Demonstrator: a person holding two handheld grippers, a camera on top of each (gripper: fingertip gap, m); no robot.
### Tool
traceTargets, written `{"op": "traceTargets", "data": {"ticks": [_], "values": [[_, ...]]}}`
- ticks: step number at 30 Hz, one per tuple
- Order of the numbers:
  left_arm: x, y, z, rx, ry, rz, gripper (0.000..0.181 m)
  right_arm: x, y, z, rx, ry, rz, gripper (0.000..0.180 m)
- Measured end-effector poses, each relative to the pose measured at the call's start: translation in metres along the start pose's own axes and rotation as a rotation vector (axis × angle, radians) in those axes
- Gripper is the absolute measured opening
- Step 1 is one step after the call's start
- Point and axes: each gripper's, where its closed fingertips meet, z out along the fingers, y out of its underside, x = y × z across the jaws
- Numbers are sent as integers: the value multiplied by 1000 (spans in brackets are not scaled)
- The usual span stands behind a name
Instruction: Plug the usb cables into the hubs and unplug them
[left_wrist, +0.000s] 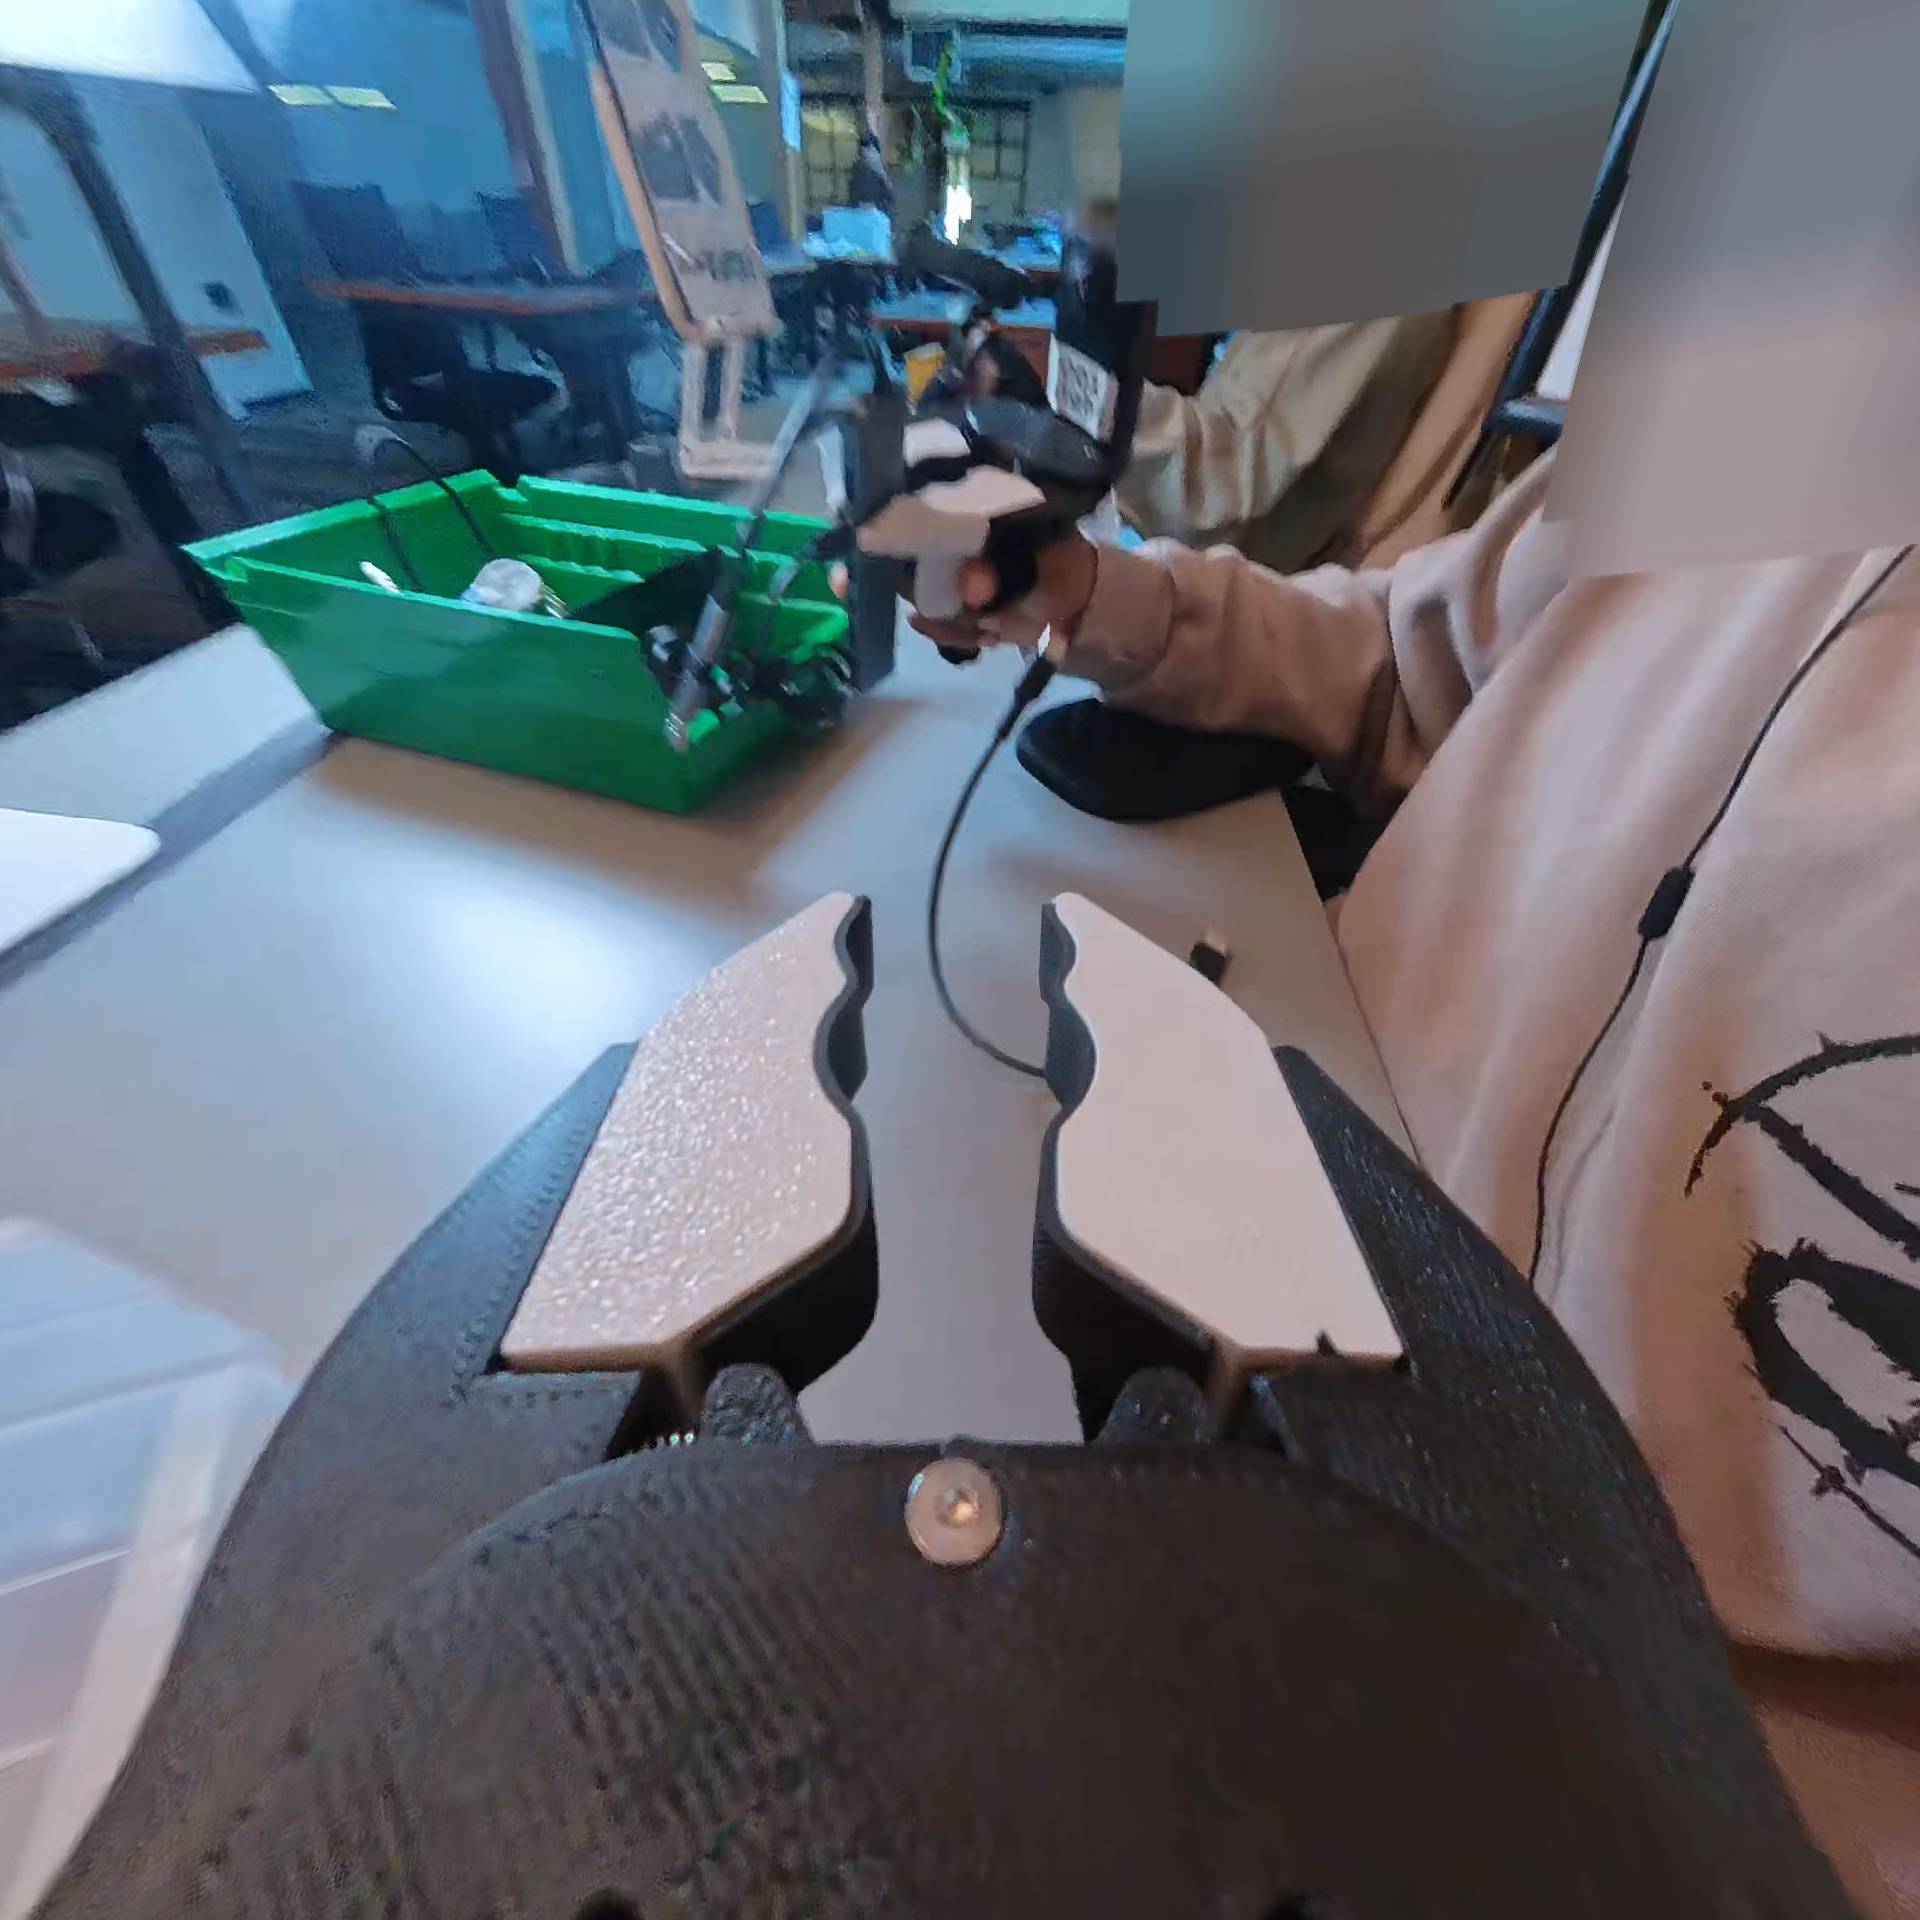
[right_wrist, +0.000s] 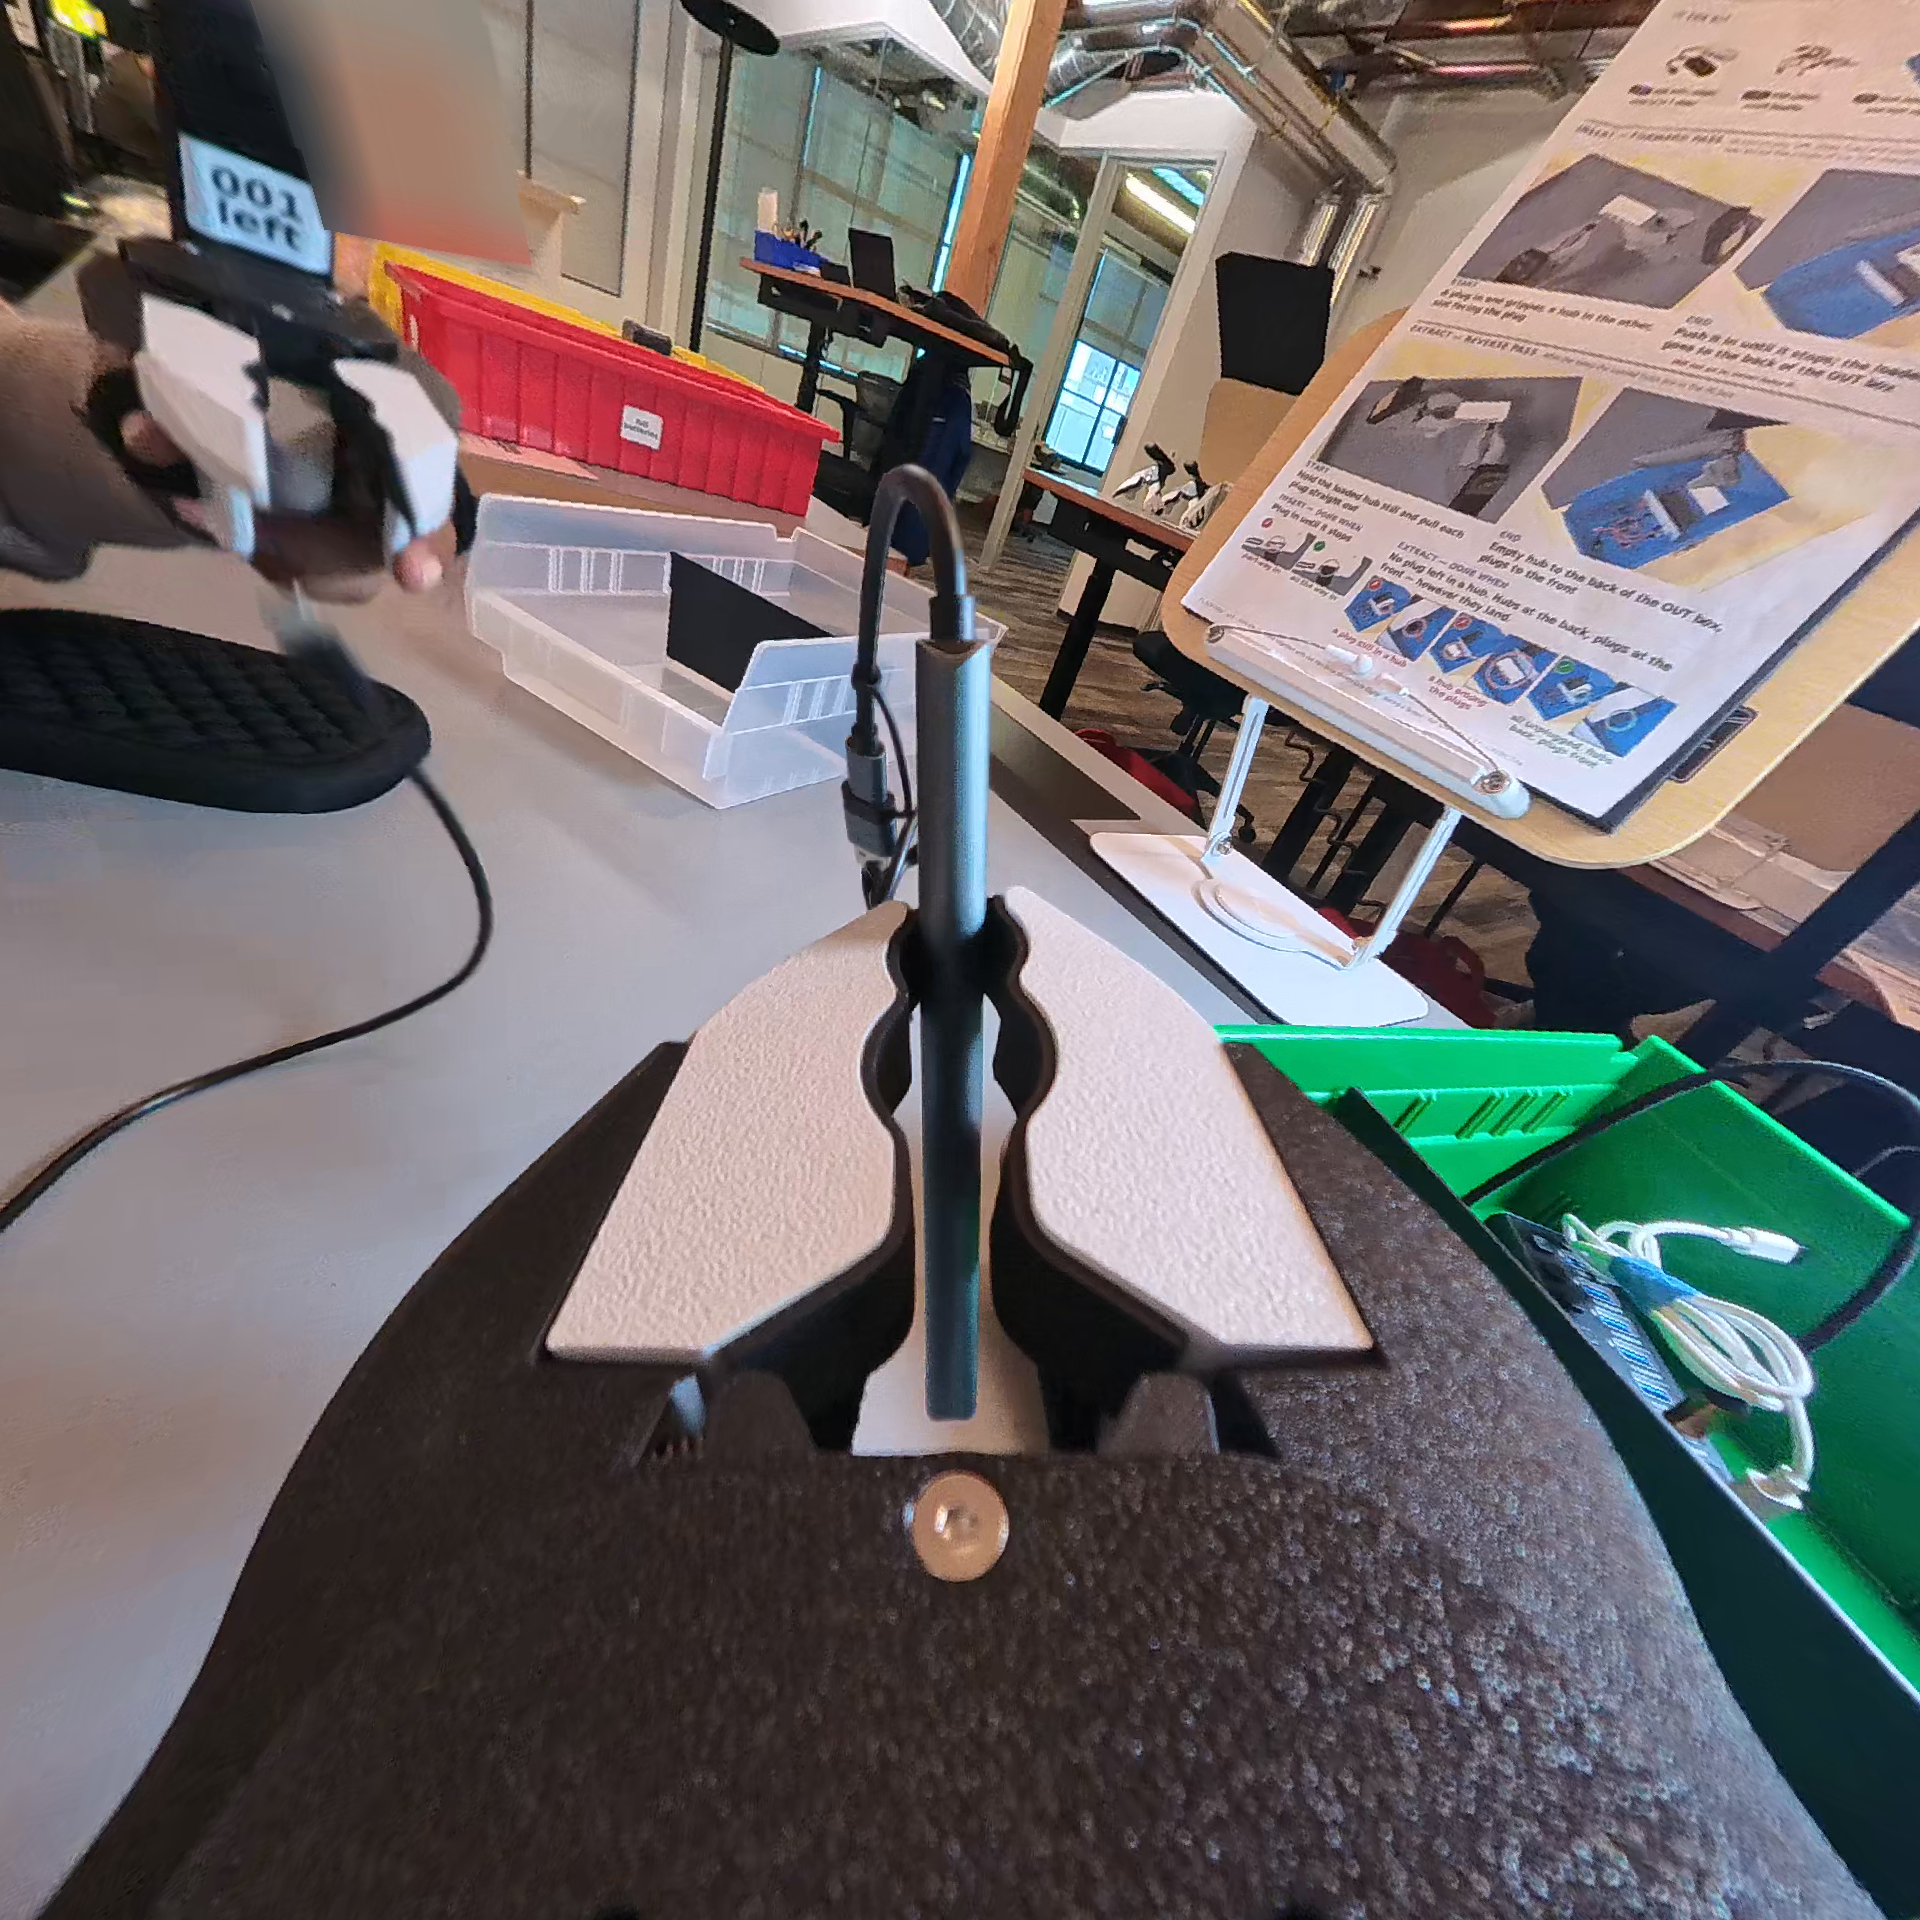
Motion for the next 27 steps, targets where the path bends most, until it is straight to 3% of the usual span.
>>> {"op": "traceTargets", "data": {"ticks": [3, 6, 13, 17, 19, 22, 27], "values": [[-13, -22, -19, 31, -129, 53, 18, -2, 1, 1, -3, -6, -2, 11], [4, -17, 6, -72, -98, 115, 17, 0, 2, 1, -8, 8, -2, 11], [78, 87, 128, -500, 190, 340, 31, 5, 4, -1, -1, 19, 34, 11], [89, 121, 164, -676, 290, 464, 32, 2, 4, -1, 1, 11, 29, 11], [93, 126, 168, -721, 360, 478, 12, 1, 5, -1, -4, 8, 25, 11], [79, 122, 167, -696, 364, 463, 6, 1, 7, 0, -9, 6, 26, 11], [56, 64, 147, -298, 345, 152, 5, 4, 4, -3, 13, 10, 41, 11]]}}
